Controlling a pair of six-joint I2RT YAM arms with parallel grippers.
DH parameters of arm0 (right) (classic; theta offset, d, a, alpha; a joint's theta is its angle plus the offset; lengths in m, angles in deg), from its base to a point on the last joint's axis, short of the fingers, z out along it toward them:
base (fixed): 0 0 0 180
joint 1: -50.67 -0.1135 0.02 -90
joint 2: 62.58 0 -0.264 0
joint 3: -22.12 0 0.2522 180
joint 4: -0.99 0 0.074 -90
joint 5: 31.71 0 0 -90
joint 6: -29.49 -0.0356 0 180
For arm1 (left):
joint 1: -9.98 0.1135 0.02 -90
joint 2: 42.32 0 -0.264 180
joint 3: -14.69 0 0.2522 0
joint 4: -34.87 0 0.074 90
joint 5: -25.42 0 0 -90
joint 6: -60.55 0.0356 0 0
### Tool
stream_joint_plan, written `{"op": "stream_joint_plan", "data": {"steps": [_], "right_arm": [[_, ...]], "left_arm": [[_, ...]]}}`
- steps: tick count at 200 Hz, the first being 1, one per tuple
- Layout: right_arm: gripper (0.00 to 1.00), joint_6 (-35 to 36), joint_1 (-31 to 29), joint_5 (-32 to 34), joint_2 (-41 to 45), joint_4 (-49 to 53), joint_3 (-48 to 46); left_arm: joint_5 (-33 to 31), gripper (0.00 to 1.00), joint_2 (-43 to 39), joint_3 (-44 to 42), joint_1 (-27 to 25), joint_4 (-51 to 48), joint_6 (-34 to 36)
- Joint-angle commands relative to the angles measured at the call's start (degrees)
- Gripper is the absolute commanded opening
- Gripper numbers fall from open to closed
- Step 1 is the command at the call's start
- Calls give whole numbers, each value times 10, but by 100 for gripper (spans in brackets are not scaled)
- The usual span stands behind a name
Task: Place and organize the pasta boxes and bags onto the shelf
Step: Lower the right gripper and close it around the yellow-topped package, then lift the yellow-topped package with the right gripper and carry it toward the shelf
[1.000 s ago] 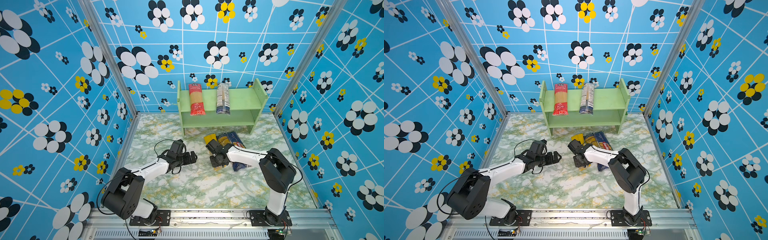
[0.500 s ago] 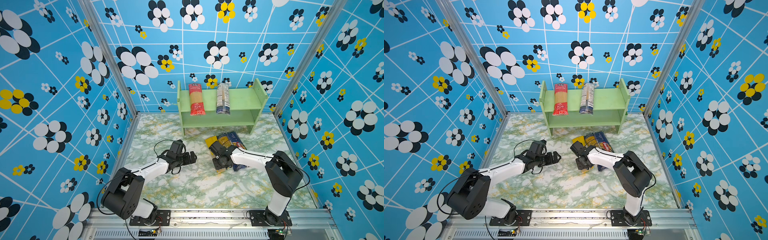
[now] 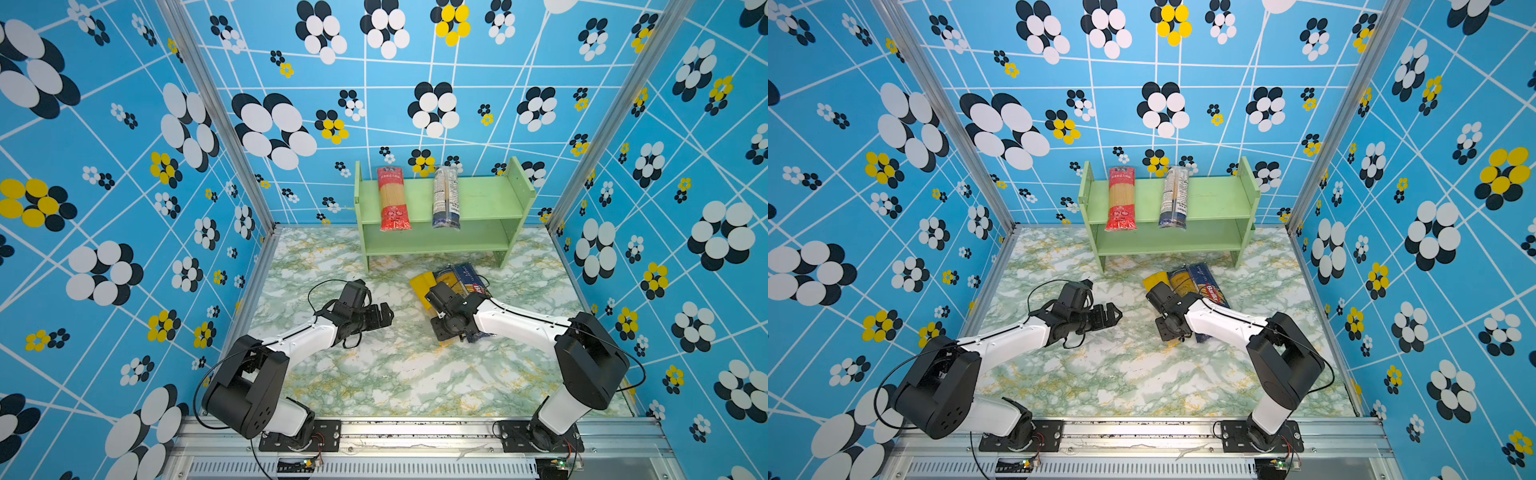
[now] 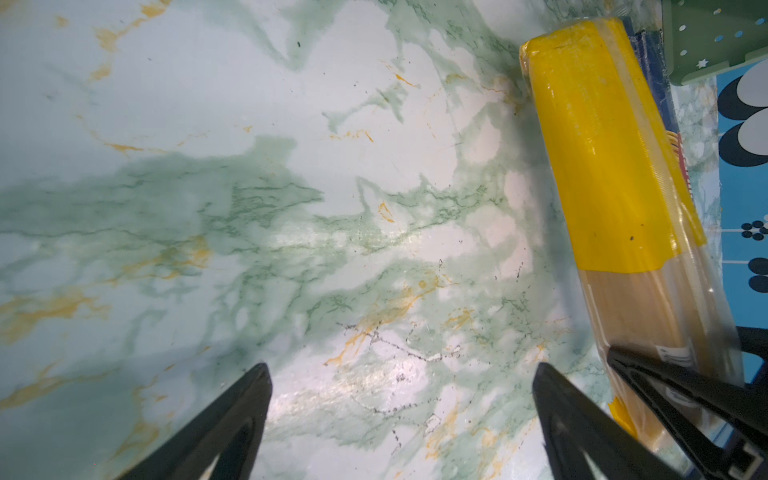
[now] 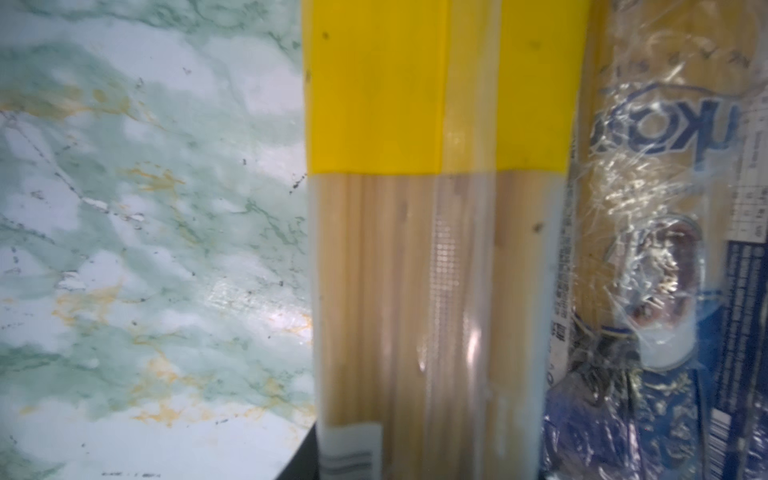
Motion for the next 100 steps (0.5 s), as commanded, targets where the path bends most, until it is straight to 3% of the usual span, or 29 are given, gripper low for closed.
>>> {"op": "stream_joint_plan", "data": {"steps": [1, 100], "right_arm": [[0, 16, 0, 33, 52, -8, 13], [0, -37, 23, -10, 182, 157, 51]], "left_arm": [[8, 99, 8, 2, 5, 4, 0], [19, 99, 4, 37, 5, -20, 5]]}}
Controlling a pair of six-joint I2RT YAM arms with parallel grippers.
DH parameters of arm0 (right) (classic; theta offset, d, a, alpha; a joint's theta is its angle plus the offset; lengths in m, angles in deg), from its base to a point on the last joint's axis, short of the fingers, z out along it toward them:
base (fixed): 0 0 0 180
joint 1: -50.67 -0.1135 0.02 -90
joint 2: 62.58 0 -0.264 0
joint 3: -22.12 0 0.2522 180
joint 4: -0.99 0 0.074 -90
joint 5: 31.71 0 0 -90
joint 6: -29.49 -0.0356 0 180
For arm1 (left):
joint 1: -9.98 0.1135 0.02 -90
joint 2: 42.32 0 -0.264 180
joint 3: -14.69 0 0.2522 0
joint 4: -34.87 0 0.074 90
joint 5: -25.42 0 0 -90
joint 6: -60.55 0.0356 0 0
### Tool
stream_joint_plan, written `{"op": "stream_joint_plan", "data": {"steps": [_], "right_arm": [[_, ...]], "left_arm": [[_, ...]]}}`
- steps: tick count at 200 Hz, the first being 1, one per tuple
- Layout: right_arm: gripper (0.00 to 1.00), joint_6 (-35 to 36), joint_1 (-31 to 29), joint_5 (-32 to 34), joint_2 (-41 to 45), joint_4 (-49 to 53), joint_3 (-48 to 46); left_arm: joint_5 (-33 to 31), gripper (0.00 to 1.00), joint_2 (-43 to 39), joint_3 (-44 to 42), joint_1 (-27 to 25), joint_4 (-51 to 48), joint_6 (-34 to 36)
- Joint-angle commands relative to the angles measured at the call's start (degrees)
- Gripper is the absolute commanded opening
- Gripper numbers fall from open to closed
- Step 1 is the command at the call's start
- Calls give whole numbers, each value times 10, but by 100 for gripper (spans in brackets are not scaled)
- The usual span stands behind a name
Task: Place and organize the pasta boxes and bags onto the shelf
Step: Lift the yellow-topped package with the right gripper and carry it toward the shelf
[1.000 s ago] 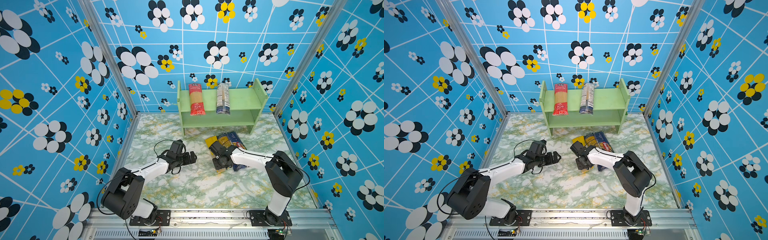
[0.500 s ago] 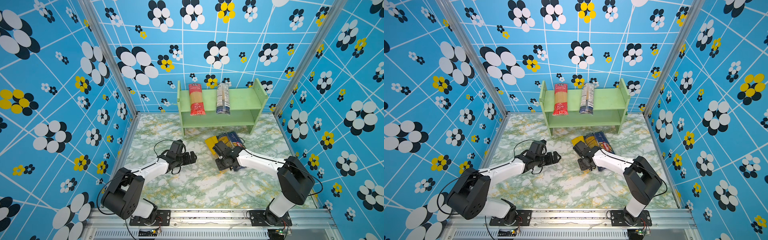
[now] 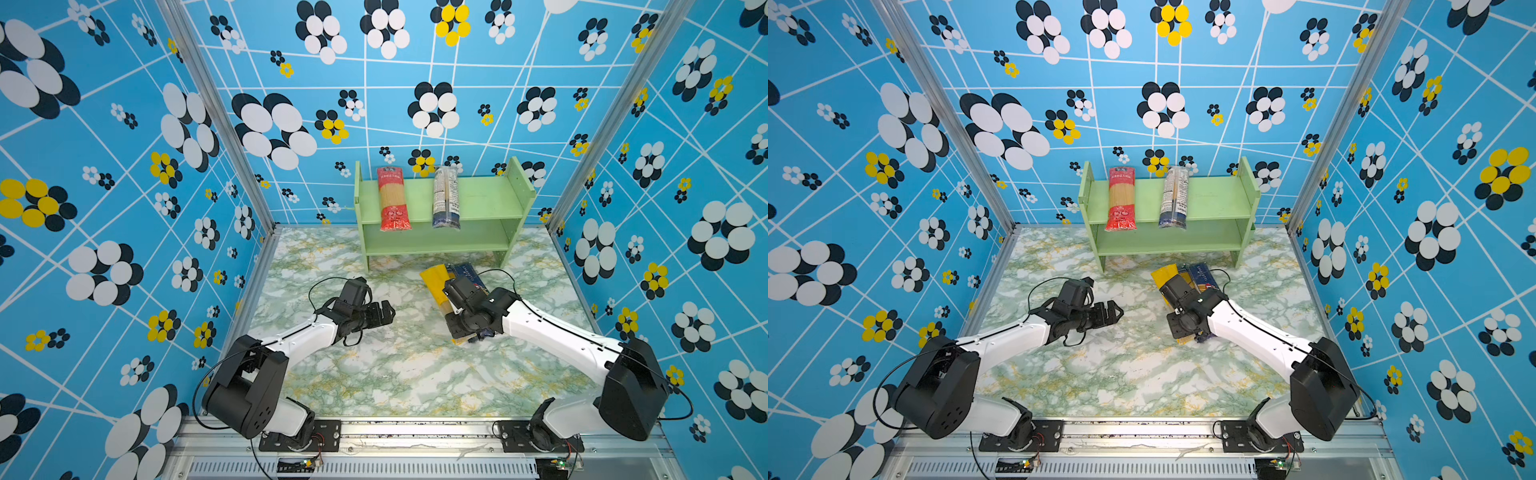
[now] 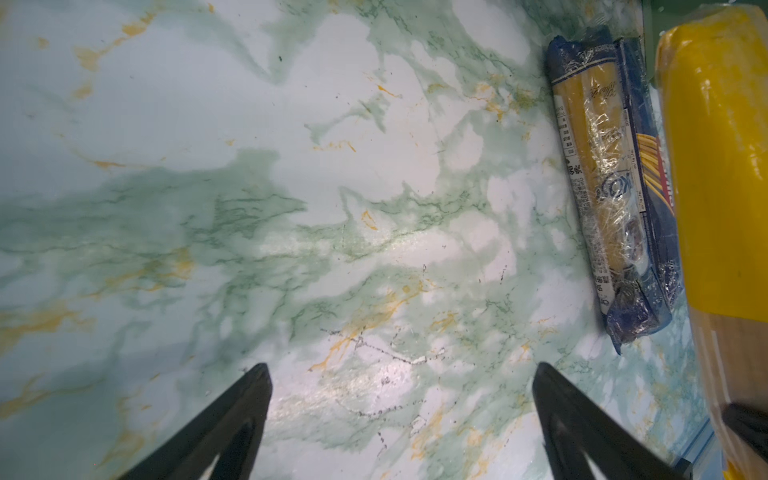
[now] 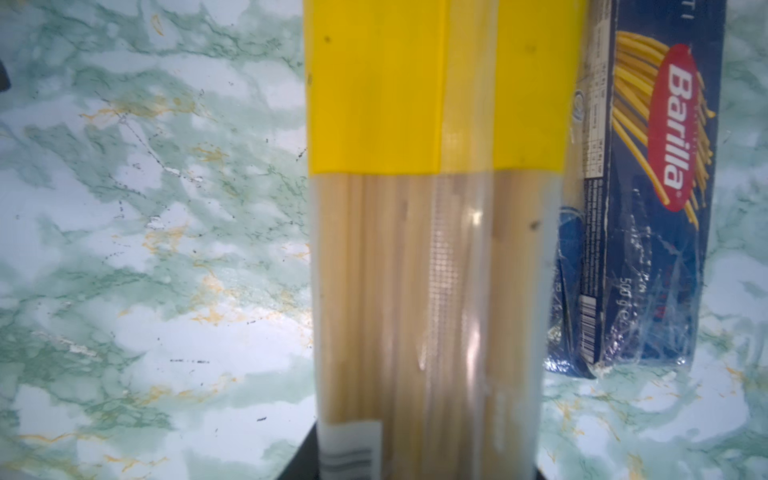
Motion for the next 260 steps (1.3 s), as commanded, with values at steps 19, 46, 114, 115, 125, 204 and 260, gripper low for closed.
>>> {"op": "stream_joint_plan", "data": {"steps": [19, 46, 114, 115, 125, 204, 260], "right_arm": [[0, -43, 6, 6, 84, 62, 36], [0, -63, 9, 18, 125, 100, 30], [0, -148, 13, 100, 242, 188, 28], [0, -150, 14, 101, 244, 188, 27], [0, -161, 14, 115, 262, 197, 29], [0, -193, 14, 194, 338, 237, 97], [0, -117, 16, 242, 286, 221, 203]], "left_arm": [[14, 99, 7, 19, 5, -11, 0], [22, 99, 7, 17, 5, -3, -8], [27, 99, -15, 7, 2, -1, -20], [26, 99, -15, 7, 2, -1, -21], [28, 99, -18, 8, 2, -3, -21], [38, 99, -39, 8, -4, -7, -18], [41, 99, -58, -10, -4, -5, -14]]}}
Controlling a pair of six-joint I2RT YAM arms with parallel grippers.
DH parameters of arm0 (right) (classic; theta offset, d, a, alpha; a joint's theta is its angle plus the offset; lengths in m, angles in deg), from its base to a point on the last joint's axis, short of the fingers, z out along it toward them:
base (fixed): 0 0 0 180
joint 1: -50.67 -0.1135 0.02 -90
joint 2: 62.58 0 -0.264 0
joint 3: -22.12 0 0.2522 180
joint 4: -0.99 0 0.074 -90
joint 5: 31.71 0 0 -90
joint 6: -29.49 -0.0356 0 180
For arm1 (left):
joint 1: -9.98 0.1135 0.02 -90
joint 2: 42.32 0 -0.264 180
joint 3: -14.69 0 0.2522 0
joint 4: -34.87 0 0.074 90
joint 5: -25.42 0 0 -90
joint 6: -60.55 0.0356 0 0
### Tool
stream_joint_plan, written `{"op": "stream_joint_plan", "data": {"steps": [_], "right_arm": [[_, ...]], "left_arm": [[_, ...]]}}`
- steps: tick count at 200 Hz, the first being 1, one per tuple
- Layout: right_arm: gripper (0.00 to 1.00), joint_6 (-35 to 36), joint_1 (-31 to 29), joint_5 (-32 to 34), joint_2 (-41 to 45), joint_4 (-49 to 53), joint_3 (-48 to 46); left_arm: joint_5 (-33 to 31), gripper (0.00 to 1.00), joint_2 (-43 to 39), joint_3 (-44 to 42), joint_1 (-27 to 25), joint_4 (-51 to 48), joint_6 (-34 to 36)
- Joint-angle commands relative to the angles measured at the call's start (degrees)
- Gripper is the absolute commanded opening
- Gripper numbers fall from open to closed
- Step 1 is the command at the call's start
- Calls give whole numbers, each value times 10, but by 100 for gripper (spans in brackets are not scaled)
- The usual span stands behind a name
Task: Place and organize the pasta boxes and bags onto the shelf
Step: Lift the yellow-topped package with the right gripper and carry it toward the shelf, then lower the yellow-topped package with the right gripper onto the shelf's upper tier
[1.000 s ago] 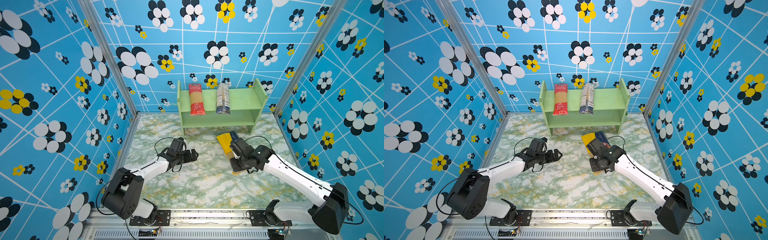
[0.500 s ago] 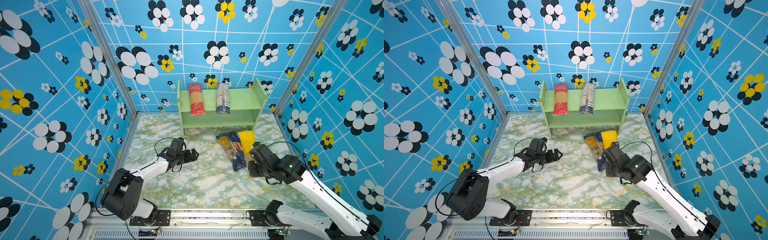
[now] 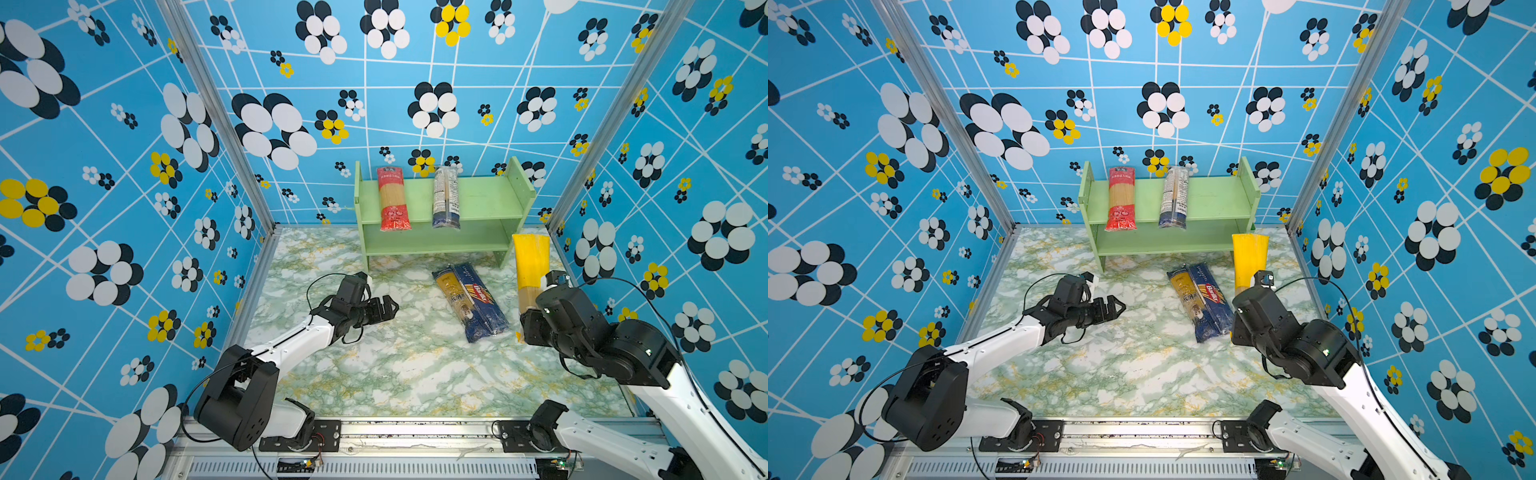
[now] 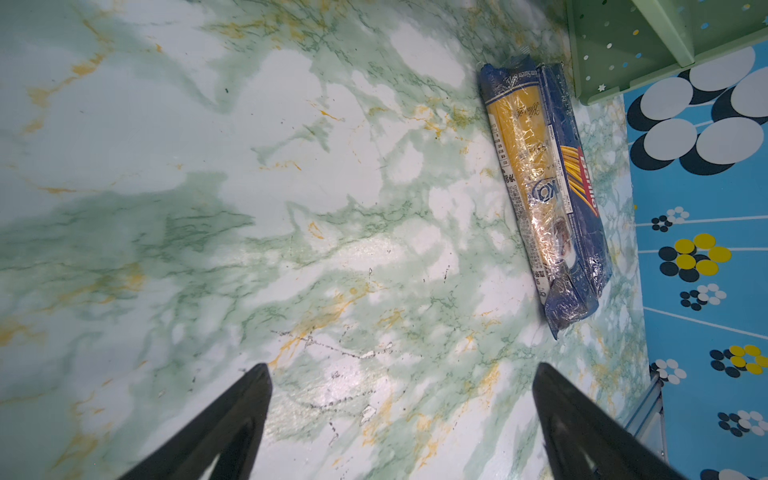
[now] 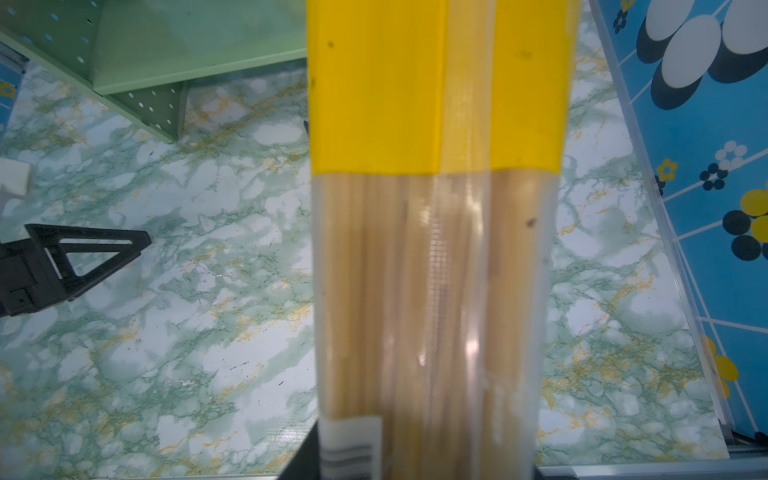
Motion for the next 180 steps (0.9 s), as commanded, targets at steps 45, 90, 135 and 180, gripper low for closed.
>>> {"op": "stream_joint_plan", "data": {"steps": [45, 90, 135, 180], "right_arm": [[0, 146, 41, 69, -92, -90, 179], [0, 253, 96, 22, -192, -123, 313], [0, 344, 159, -28, -293, -166, 425], [0, 373, 229, -98, -393, -174, 538]], "left_arm": [[-2, 99, -28, -26, -2, -6, 8], [-8, 99, -33, -35, -2, -1, 5], [-12, 99, -44, -49, -3, 11, -9], [-22, 99, -52, -51, -3, 9, -13]]}}
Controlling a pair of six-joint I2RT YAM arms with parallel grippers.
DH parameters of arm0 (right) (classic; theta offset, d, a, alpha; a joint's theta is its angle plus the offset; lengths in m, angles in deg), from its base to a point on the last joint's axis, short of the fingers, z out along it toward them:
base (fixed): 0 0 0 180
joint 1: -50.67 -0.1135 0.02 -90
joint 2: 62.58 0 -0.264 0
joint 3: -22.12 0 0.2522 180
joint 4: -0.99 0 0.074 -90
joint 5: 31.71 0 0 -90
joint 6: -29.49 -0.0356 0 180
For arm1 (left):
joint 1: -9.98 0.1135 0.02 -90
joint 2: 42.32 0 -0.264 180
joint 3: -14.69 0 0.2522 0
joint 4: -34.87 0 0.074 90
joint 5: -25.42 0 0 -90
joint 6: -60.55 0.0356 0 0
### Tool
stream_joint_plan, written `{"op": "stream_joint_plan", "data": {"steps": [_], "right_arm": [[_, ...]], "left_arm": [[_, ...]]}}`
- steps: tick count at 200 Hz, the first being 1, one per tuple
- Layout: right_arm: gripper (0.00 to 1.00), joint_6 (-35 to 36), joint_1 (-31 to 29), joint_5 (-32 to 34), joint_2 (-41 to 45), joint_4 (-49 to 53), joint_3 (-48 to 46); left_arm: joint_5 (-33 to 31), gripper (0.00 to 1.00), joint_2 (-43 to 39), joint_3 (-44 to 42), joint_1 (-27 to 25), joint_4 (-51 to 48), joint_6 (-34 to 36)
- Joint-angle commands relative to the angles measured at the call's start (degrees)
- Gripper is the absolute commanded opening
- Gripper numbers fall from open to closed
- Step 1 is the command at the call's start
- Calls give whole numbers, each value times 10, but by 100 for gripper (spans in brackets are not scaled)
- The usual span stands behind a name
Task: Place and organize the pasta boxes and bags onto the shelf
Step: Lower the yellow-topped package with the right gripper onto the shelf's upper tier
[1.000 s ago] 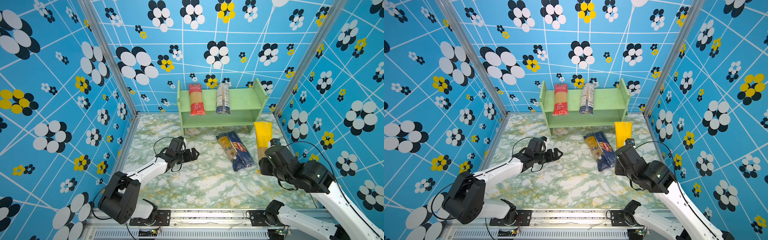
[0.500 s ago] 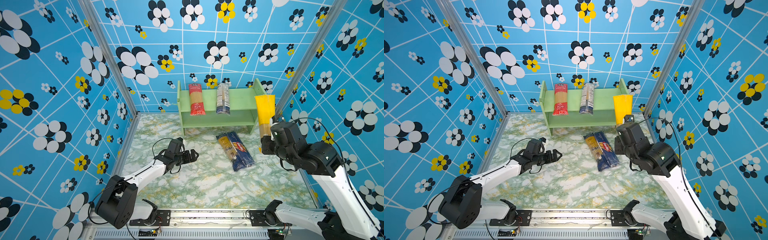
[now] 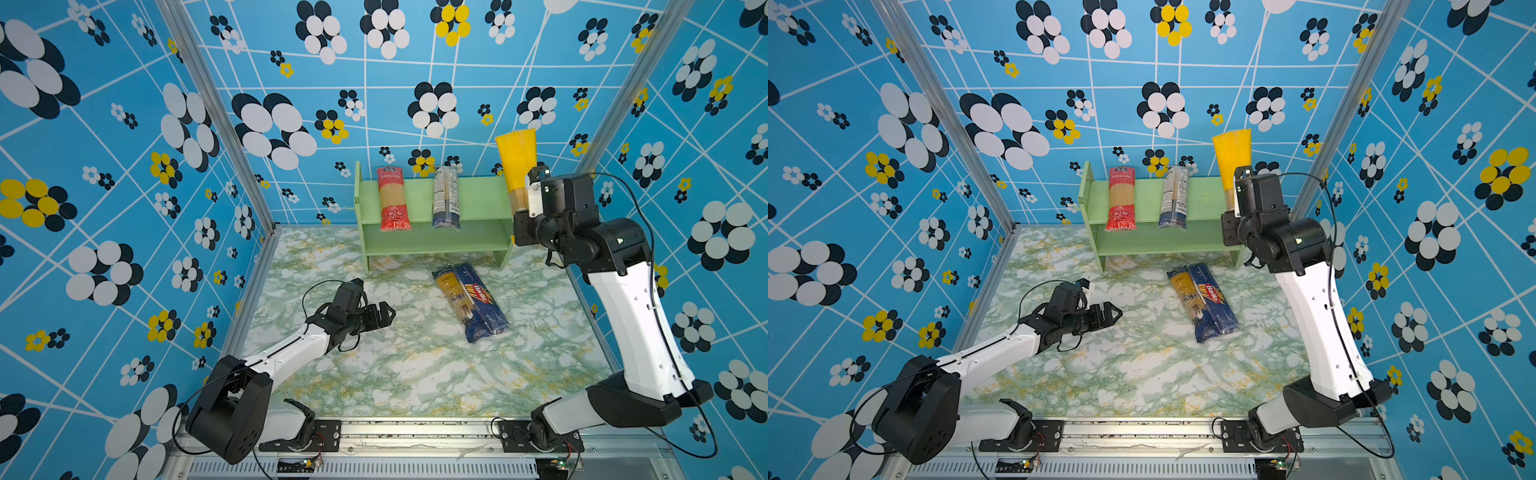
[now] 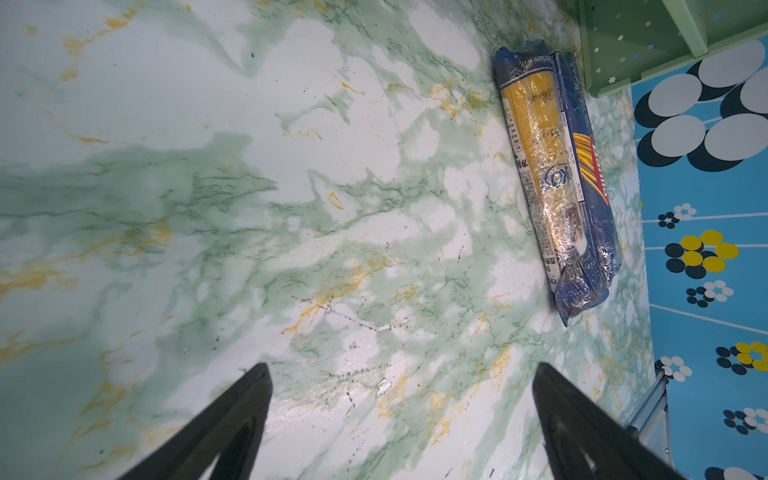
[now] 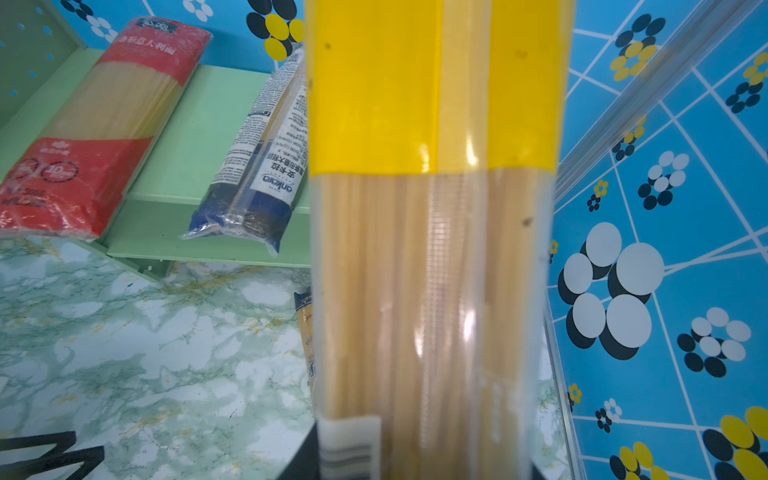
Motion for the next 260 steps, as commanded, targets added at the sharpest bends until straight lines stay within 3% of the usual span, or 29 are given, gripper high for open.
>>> {"op": "stream_joint_plan", "data": {"steps": [1, 86, 260], "right_arm": [[0, 33, 26, -36, -23, -95, 73], [0, 44, 72, -89, -183, -110, 250], [0, -4, 92, -148, -294, -147, 263]], "left_arm": [[-13, 99, -15, -6, -3, 3, -5], [-23, 99, -15, -2, -3, -11, -4], [-43, 99, -47, -11, -3, -30, -3]]}}
